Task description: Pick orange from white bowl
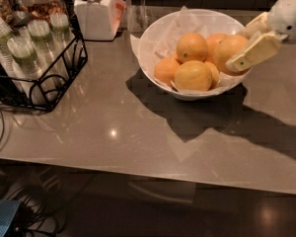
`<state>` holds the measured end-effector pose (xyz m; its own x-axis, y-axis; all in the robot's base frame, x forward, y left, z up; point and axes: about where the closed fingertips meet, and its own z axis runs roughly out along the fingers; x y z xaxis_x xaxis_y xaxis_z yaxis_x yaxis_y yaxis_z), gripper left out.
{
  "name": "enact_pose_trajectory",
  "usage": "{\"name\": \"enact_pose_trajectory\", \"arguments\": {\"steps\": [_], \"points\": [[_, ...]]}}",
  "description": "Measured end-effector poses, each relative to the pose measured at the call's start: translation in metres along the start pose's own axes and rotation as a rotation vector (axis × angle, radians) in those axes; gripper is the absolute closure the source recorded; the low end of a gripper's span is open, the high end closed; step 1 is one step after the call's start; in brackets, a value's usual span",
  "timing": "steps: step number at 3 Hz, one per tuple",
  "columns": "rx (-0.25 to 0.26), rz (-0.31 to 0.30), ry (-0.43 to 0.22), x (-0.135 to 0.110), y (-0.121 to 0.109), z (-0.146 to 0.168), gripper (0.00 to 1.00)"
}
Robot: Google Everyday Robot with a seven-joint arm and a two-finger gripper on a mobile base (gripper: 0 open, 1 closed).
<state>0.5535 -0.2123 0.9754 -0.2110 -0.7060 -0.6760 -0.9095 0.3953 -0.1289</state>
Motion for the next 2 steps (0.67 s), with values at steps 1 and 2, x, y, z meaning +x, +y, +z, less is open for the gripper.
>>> {"name": "enact_pose_trajectory", "arguments": {"steps": [1,2], "points": [[0.043,-0.074,-0.103,-0.012,0.025,-0.035,1.00],[0.079,-0.114,-0.191,-0.012,0.052,-0.064,1.00]]}}
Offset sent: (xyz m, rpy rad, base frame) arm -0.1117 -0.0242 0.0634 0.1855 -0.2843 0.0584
